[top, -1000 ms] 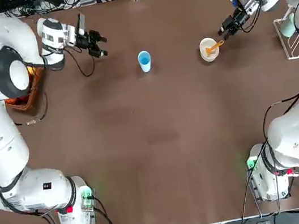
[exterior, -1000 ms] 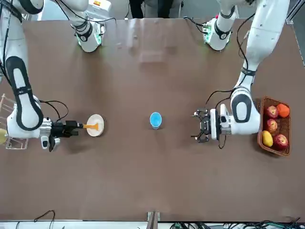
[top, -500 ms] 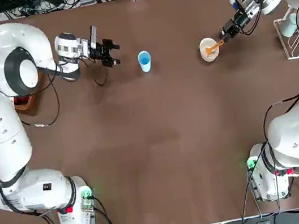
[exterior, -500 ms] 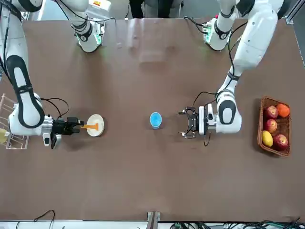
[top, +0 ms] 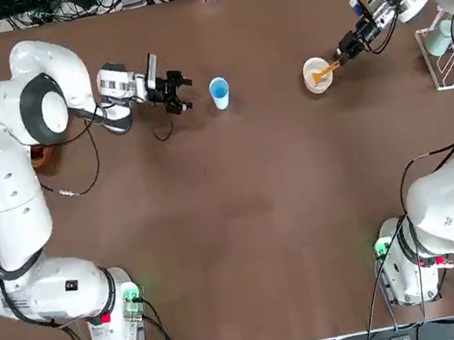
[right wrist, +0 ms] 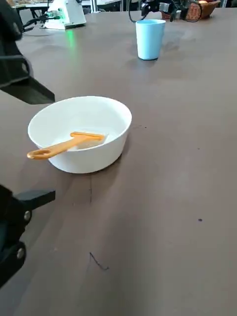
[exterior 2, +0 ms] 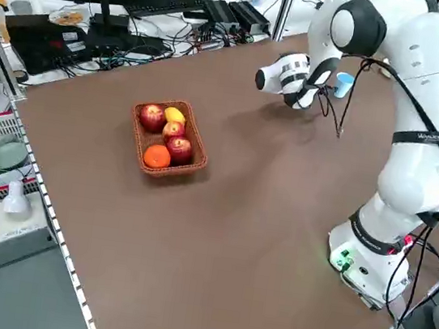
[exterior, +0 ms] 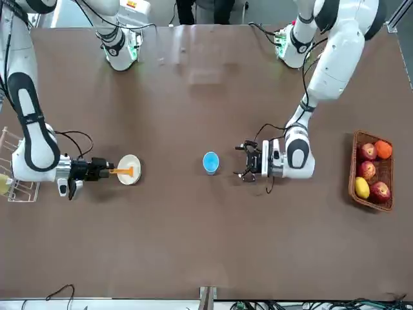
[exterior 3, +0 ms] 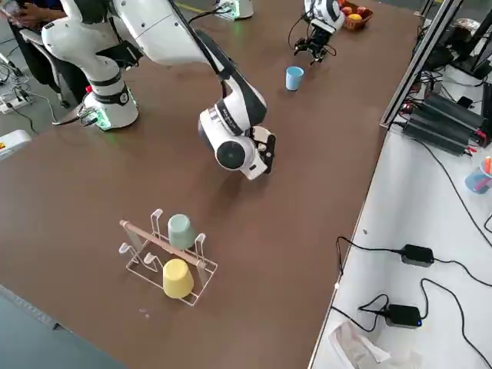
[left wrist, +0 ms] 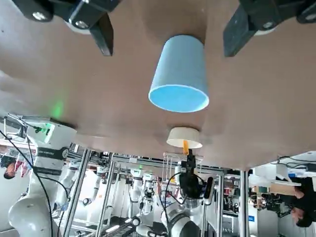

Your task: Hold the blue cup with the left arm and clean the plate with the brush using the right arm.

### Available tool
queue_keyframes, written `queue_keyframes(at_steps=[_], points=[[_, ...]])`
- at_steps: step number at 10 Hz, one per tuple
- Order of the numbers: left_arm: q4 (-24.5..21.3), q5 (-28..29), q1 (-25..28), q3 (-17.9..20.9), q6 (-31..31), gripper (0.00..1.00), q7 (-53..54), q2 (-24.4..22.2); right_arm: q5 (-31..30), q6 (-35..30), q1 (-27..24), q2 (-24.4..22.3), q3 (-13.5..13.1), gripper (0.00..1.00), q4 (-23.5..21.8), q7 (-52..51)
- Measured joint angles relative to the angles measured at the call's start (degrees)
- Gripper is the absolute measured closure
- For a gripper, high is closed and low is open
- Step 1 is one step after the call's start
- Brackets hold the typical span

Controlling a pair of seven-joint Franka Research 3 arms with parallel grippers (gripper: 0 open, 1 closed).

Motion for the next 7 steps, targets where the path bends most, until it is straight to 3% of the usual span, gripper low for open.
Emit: queue_keyframes(at_steps=[3, 5, 7], points=[[0.0, -2.4, -2.1, 0.0, 0.0, 0.01, 0.1, 0.4, 0.0, 2.0, 0.0, 0.0, 0.0, 0.27, -0.3, 0.0], [0.1, -2.6, -2.4, 0.0, 0.0, 0.01, 0.7, 1.2, 0.0, 2.4, 0.0, 0.0, 0.0, 0.45, -0.5, 0.0], [0.9, -3.6, -2.7, 0.0, 0.0, 0.02, 2.4, 2.5, 0.0, 2.3, -0.1, 0.0, 0.0, 0.47, -0.9, 0.0]])
